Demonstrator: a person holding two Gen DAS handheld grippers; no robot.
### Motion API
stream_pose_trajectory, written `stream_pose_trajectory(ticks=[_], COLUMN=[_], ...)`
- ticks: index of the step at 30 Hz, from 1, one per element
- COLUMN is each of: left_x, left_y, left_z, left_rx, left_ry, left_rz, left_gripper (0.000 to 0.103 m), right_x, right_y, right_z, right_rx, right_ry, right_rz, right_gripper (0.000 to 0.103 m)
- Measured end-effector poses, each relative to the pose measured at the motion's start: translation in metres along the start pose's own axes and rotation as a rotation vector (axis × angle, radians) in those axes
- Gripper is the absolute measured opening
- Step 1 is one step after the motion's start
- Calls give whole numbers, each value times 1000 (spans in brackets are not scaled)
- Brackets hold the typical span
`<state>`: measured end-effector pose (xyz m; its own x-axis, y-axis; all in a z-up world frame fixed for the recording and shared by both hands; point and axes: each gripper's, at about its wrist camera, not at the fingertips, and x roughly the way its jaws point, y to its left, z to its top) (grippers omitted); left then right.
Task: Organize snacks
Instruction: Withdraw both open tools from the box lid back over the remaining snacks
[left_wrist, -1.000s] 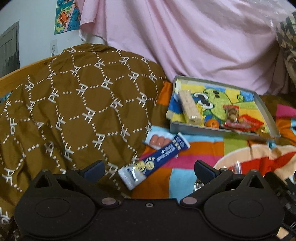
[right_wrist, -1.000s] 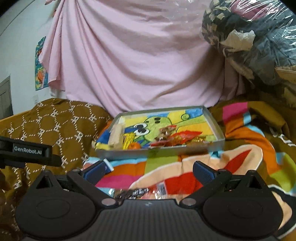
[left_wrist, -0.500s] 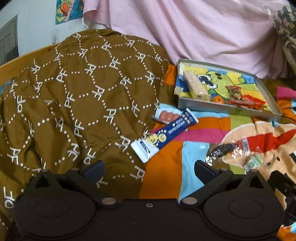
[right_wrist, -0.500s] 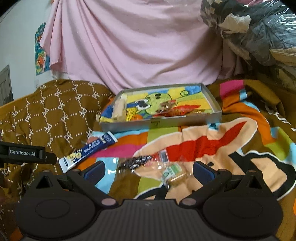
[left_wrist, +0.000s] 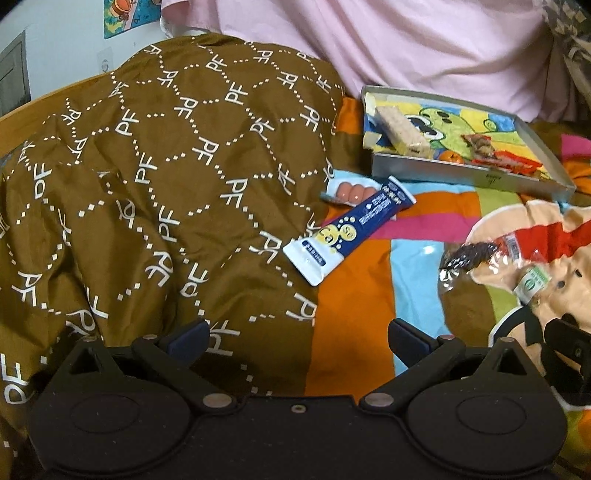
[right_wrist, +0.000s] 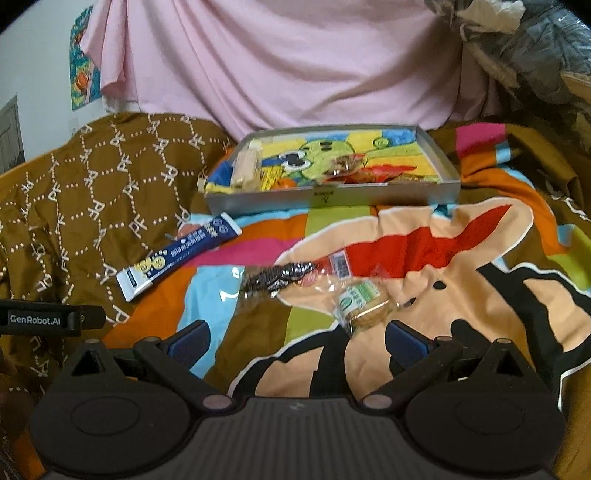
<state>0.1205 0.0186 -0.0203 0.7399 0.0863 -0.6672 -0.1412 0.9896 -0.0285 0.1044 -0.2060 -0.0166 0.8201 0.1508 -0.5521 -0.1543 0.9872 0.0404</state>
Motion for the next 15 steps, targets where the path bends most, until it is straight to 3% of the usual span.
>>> stream_pose_trajectory(ticks=[15], left_x=[7], left_y=[-1], left_z=[2], left_rx=[43], left_ry=[-14], left_rz=[-4], left_gripper=[102], right_x=[14], right_y=[3], right_z=[-1], right_rx=[-8], right_ry=[78], right_rz=[8], right_gripper=[103])
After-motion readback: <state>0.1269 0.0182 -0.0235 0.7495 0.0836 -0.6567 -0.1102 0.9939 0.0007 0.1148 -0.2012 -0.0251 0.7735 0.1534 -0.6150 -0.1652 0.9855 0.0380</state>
